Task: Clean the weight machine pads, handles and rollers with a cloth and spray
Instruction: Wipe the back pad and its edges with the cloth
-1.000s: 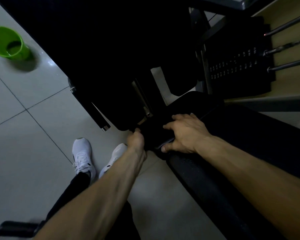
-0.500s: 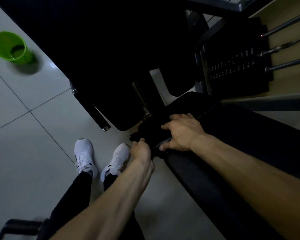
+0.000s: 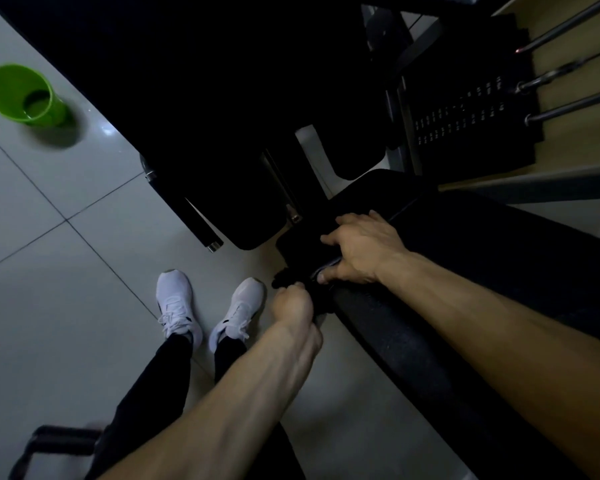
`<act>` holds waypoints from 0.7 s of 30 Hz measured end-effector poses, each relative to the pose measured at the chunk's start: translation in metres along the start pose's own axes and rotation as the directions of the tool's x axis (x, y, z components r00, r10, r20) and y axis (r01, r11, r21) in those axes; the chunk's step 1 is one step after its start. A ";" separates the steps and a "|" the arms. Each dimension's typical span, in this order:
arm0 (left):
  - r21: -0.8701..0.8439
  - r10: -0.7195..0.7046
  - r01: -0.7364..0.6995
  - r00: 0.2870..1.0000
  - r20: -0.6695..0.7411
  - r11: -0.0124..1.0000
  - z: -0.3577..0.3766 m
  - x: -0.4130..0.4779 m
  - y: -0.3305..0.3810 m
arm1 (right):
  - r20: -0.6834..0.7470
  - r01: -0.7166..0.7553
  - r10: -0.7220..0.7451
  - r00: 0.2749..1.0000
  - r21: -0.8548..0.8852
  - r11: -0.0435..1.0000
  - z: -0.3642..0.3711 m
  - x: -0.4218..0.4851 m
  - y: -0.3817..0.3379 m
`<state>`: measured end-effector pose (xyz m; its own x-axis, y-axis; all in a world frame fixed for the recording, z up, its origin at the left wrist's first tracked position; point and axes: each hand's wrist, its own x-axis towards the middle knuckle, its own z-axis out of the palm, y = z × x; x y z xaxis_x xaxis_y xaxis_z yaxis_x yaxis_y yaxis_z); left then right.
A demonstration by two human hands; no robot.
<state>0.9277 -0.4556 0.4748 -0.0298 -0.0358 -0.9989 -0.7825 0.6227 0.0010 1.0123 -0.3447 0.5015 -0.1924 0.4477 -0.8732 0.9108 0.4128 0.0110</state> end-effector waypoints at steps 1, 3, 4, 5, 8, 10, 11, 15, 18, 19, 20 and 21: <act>0.020 -0.025 0.024 0.999 0.027 1.000 -0.005 -0.010 -0.004 | -0.007 0.006 -0.006 1.000 0.016 1.000 0.001 -0.002 0.001; 0.089 -0.026 0.017 0.995 0.099 0.996 -0.021 -0.031 -0.001 | 0.013 0.021 -0.022 1.000 0.039 0.999 0.004 -0.007 0.001; 0.135 0.027 -0.045 0.990 0.139 0.990 -0.030 -0.037 0.003 | 0.022 0.029 -0.031 0.999 0.079 0.996 0.006 -0.008 0.003; 0.169 0.115 -0.145 0.978 0.175 0.975 -0.036 -0.040 0.011 | 0.003 0.041 -0.042 0.999 0.167 0.985 0.005 -0.010 0.003; 0.176 0.395 -0.440 0.887 0.238 0.881 -0.040 -0.033 0.039 | -0.135 0.091 0.002 0.991 0.676 0.731 -0.007 -0.023 -0.009; 0.157 0.418 -0.507 0.821 0.389 0.848 -0.035 -0.033 0.055 | -0.075 0.083 -0.036 0.997 0.919 0.385 -0.018 -0.034 -0.024; 0.174 0.375 -0.504 0.795 0.476 0.846 -0.031 -0.034 0.058 | -0.054 0.068 -0.059 0.997 0.958 0.279 -0.020 -0.037 -0.030; 0.211 0.282 -0.460 0.784 0.553 0.863 -0.029 -0.026 0.059 | -0.192 0.176 0.003 0.981 0.904 0.389 -0.017 -0.033 -0.026; 0.290 0.400 -0.469 0.877 0.267 0.834 -0.039 -0.017 0.061 | -0.287 0.264 -0.129 0.949 0.502 0.823 -0.009 -0.030 -0.012; 0.337 0.416 -0.463 0.886 0.205 0.820 -0.042 -0.010 0.059 | -0.275 0.324 -0.238 0.932 0.330 0.887 -0.003 -0.029 -0.012; 0.369 0.416 -0.454 0.891 0.181 0.811 -0.044 -0.002 0.055 | -0.245 0.399 -0.354 0.903 0.166 0.902 0.005 -0.029 -0.015; 0.392 0.415 -0.453 0.891 0.181 0.801 -0.045 0.005 0.050 | -0.188 0.459 -0.450 0.873 0.005 0.888 0.013 -0.029 -0.018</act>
<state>0.8601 -0.4598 0.4720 -0.2387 0.3683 -0.8985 -0.3690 0.8215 0.4348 1.0066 -0.3753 0.5200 -0.6465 0.3539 -0.6759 0.7225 0.5684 -0.3935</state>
